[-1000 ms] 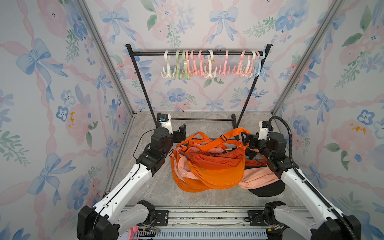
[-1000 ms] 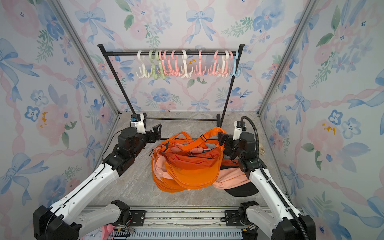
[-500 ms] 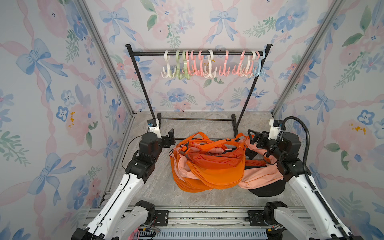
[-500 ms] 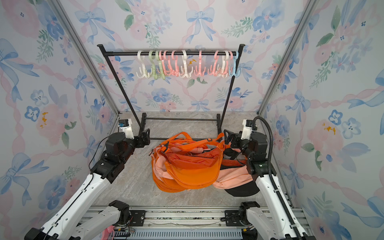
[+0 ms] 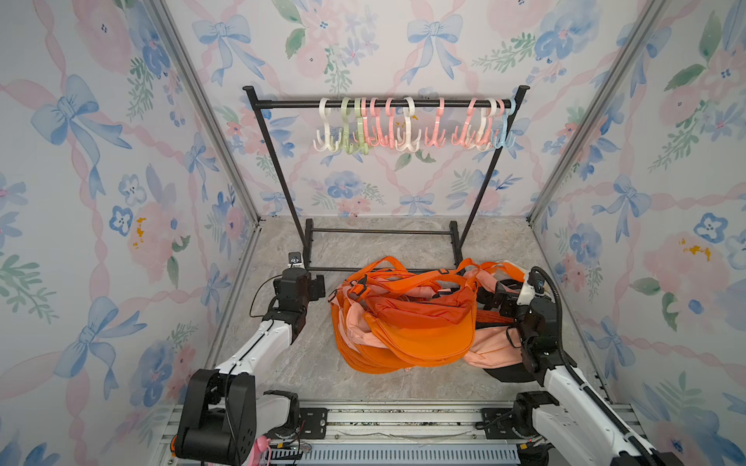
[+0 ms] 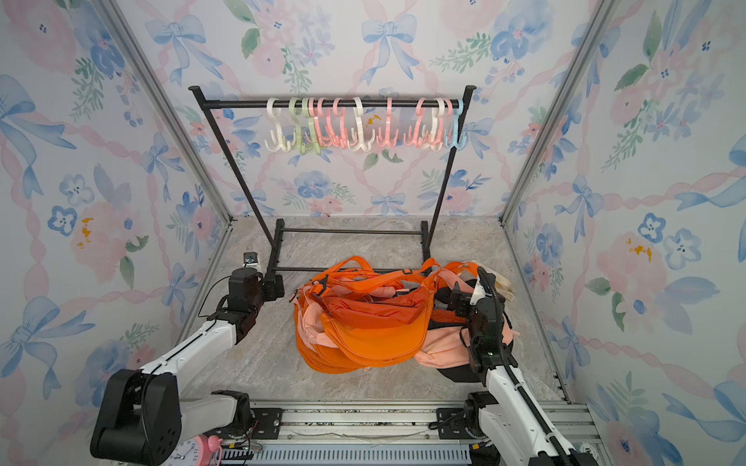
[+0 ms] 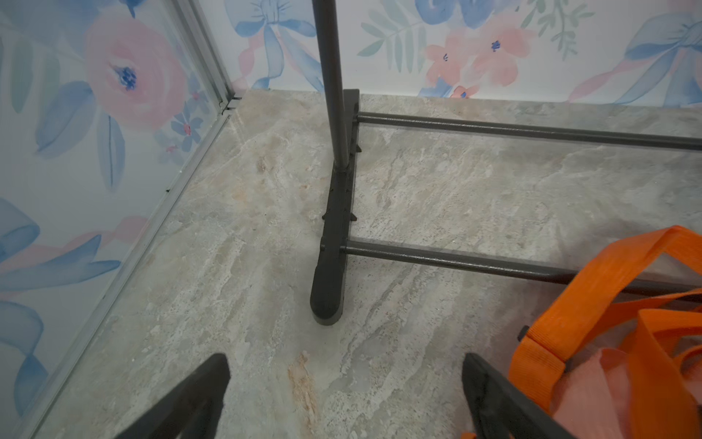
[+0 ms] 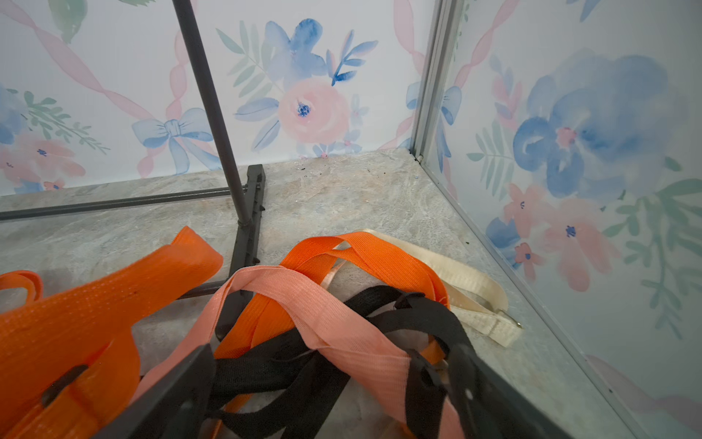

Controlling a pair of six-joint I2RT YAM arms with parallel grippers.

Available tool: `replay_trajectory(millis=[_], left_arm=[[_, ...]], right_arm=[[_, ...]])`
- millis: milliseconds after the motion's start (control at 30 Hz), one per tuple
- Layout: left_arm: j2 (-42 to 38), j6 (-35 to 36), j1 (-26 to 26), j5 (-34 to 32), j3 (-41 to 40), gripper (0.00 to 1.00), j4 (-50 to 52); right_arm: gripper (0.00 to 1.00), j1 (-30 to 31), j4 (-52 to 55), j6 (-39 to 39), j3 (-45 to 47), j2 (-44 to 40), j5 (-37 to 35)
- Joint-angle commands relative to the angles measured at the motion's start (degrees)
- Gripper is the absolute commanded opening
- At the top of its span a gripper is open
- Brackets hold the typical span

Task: Take the bag off the hook
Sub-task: Reset both arms

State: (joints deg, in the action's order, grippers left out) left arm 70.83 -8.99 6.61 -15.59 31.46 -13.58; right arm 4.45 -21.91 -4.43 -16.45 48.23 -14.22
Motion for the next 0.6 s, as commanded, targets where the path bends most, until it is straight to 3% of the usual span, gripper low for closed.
replay_trajectory(millis=[0, 200, 267, 433, 567], left_arm=[[0.8, 1.2, -0.5, 0.0, -2.9, 0.98, -12.3], [6.5, 3.5, -1.4, 0.2, -5.9, 0.98, -22.6], [7.8, 4.3, -1.9, 0.3, -6.9, 0.98, -26.1], [13.6, 6.7, -1.9, -0.2, -8.8, 0.98, -34.4], [16.4, 6.5, -1.9, -1.5, -11.0, 0.98, -40.9]], right_arm=[[0.97, -0.8, -12.1, 3.0, 1.7, 5.8, -2.9], [0.97, -1.2, -19.8, 2.2, 1.8, 19.9, -1.6], [0.97, -1.1, -18.8, 2.5, 0.9, 20.2, -0.4], [0.97, -1.6, -30.8, 2.6, 2.2, 26.4, -1.0], [0.97, -1.5, -45.3, 2.1, 3.5, 38.6, 0.3]])
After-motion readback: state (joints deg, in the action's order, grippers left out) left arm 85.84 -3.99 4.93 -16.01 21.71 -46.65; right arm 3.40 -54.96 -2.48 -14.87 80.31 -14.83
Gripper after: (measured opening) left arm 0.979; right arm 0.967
